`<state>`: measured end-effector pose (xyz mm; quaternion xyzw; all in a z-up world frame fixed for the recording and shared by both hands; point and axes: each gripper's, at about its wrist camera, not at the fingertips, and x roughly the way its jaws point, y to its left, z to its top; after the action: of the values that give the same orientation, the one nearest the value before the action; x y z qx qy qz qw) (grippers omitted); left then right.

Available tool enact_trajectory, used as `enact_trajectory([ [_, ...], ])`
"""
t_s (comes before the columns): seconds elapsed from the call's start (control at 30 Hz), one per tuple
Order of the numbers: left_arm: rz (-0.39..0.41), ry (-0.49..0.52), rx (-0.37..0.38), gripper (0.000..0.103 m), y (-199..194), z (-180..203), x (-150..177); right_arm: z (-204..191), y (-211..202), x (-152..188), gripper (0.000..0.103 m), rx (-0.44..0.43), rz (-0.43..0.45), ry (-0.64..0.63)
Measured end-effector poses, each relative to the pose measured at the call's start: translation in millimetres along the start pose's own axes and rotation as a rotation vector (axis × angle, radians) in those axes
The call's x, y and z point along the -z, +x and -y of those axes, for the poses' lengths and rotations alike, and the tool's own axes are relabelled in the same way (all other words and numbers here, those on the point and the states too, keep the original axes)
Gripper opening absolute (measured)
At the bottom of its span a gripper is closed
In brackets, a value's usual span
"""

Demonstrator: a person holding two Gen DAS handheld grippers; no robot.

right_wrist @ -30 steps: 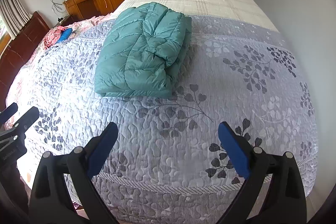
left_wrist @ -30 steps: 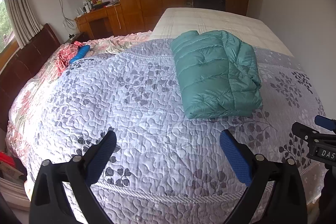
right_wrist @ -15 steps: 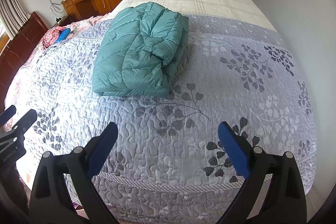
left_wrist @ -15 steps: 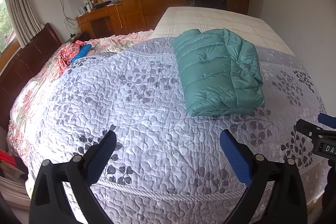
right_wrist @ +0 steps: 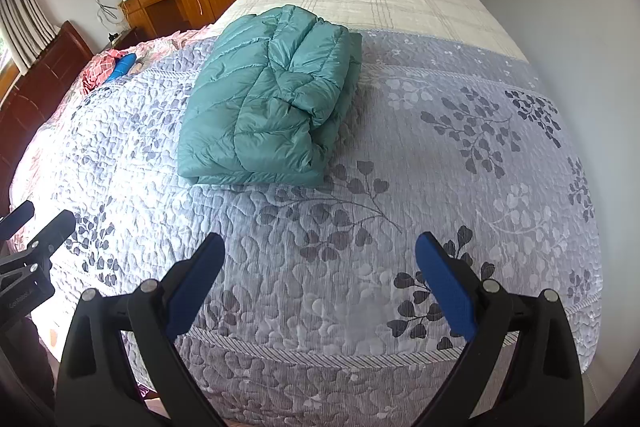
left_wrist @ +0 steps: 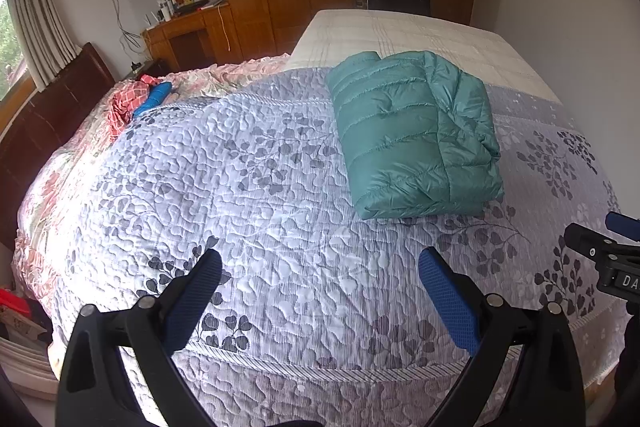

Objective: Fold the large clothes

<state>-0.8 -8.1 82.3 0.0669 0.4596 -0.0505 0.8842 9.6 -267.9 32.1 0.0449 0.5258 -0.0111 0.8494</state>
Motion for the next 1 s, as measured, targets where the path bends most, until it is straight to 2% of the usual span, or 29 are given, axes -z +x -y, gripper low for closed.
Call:
enact_trajectory([
  [1.0, -0.007, 0.003, 0.009, 0.099, 7.5, 0.4, -1.5, -1.3, 4.8, -2.2, 0.096, 0.000, -0.006, -0.006],
])
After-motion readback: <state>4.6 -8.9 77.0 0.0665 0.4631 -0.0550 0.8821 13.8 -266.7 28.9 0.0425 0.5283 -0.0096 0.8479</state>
